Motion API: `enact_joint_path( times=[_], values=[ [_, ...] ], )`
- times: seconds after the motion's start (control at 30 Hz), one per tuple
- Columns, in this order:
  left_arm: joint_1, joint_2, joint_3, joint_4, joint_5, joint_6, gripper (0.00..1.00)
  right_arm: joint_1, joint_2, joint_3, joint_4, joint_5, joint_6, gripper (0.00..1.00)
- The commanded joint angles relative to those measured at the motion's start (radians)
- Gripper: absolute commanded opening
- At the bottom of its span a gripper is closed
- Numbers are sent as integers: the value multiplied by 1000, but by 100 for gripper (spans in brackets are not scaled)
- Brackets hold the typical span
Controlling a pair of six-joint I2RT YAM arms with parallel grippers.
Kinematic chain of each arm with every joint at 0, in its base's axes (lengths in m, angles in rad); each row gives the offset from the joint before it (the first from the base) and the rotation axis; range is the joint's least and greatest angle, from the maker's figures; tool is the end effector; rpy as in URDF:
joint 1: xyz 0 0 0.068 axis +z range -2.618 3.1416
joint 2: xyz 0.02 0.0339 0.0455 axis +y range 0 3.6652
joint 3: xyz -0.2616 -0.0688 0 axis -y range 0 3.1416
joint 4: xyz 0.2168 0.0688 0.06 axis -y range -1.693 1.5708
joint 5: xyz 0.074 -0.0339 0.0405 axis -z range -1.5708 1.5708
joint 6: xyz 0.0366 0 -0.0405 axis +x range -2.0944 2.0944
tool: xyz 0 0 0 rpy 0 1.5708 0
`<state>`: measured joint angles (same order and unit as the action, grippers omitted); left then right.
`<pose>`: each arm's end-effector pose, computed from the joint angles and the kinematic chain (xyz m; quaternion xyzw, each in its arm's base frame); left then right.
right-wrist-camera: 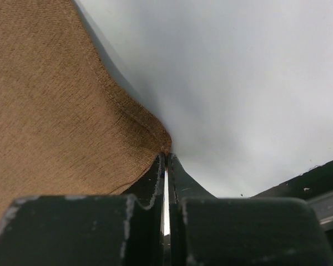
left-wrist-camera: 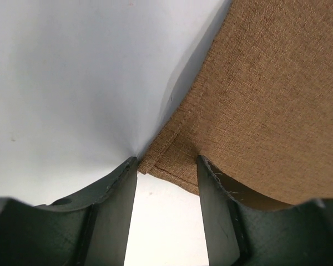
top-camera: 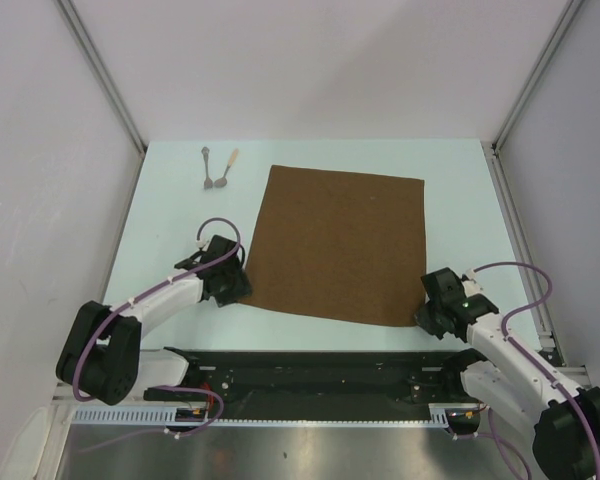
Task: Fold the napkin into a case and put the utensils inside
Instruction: Flatten out the crumpled napkin at the center of the board, then pick up the flattened napkin from the center of the board.
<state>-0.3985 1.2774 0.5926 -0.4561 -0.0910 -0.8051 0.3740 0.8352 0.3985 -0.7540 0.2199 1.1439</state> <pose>0.1822 -0.0731 0.1729 -0.2066 0.9539 -0.0840 0.2008 0.1025 0.0317 0.1682 0.3857 0.8969 0.0510 0.2104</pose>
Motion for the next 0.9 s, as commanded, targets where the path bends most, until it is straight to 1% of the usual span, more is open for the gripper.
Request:
enact_joint_path(
  times=[0.0, 0.1, 0.23, 0.37, 0.53, 0.6, 0.63, 0.73, 0.77, 0.8, 0.87],
  values=[
    [10, 11, -27, -6, 2, -52, 53, 6, -38, -6, -1, 39, 8, 0],
    [12, -15, -39, -18, -19, -72, 52, 6, -62, -4, -1, 45, 2, 0],
    [12, -42, -45, -99, -79, -111, 52, 6, -70, 2, -1, 56, -13, 0],
    [12, -44, -63, -86, -62, -123, 51, 5, -56, 2, 13, 46, -21, 0],
    [12, 17, -68, -44, -39, -120, 50, 3, -61, 7, 15, 45, -24, 0],
    [12, 34, -70, -20, -33, -118, 47, 3, -68, 5, 10, 49, -24, 0],
    [12, 45, -70, -1, -27, -115, 44, 5, -74, 3, 7, 50, -23, 0],
    [12, 51, -82, 28, 9, -112, 26, 5, -84, 7, 1, 58, -19, 0],
    [12, 47, -97, 34, 19, -111, 9, 3, -91, 8, 2, 64, -21, 0],
    [12, 42, -100, 40, 23, -111, 2, 2, -96, 10, 11, 65, -22, 0],
    [12, 11, -100, 45, 28, -97, 0, -4, -110, 23, 24, 67, -38, 0]
  ],
)
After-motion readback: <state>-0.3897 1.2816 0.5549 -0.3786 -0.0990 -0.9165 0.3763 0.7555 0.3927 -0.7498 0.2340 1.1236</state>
